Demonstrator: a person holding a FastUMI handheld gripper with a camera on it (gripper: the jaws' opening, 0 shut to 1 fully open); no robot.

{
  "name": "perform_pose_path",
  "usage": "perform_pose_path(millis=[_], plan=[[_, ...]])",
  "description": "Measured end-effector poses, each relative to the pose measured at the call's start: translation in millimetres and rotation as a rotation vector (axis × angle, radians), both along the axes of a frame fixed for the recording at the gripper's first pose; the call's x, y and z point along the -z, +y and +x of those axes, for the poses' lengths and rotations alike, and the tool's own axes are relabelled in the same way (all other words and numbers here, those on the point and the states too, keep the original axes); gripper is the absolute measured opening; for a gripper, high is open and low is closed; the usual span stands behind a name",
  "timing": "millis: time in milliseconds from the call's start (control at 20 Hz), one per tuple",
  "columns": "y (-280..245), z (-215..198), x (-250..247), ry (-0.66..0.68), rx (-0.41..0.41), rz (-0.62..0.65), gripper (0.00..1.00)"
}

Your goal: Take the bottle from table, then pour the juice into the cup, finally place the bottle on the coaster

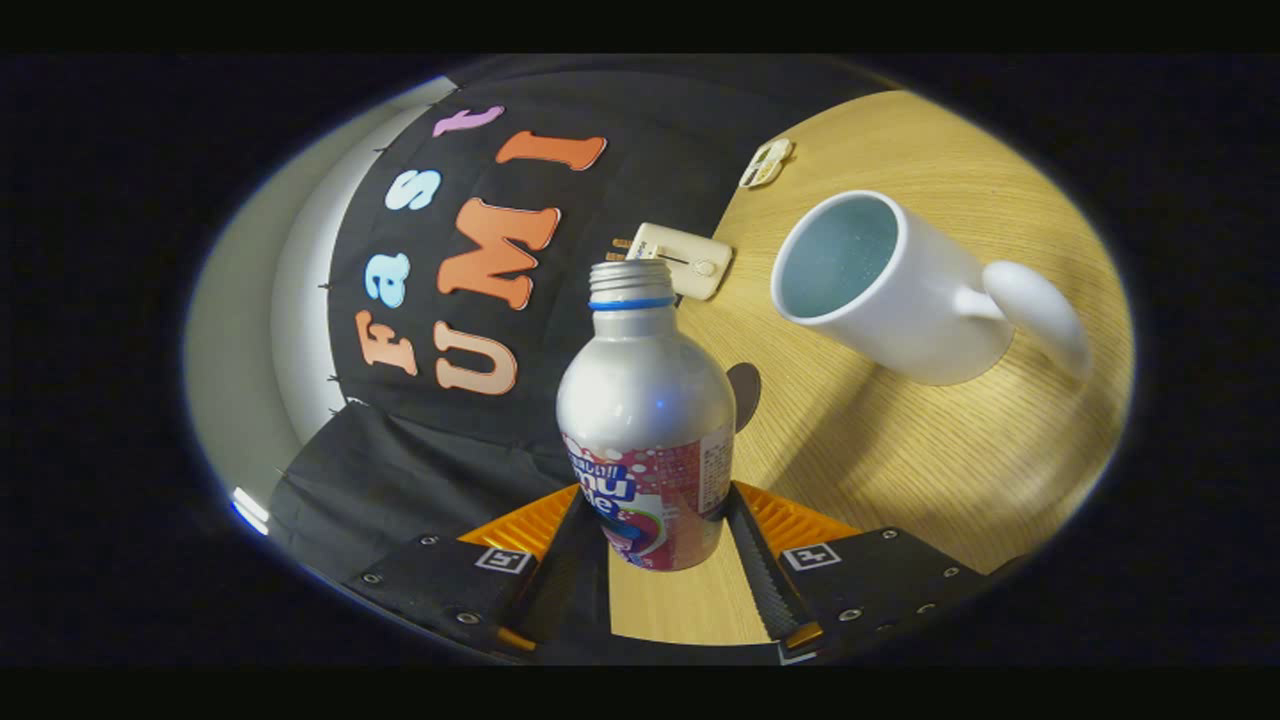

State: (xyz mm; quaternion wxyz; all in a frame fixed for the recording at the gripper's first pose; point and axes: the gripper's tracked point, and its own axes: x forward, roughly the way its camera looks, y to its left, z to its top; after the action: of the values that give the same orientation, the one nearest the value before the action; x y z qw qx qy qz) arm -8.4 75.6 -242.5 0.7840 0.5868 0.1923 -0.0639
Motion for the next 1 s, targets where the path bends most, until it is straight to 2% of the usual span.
perform_pose_path(millis=[550,1000], plan=[[-5.9,-3.0,-12.2,-0.041,0.046,0.28,0.76],[-5.2,-0.6,-22.1,-0.061,0.059,0.395,0.76]])
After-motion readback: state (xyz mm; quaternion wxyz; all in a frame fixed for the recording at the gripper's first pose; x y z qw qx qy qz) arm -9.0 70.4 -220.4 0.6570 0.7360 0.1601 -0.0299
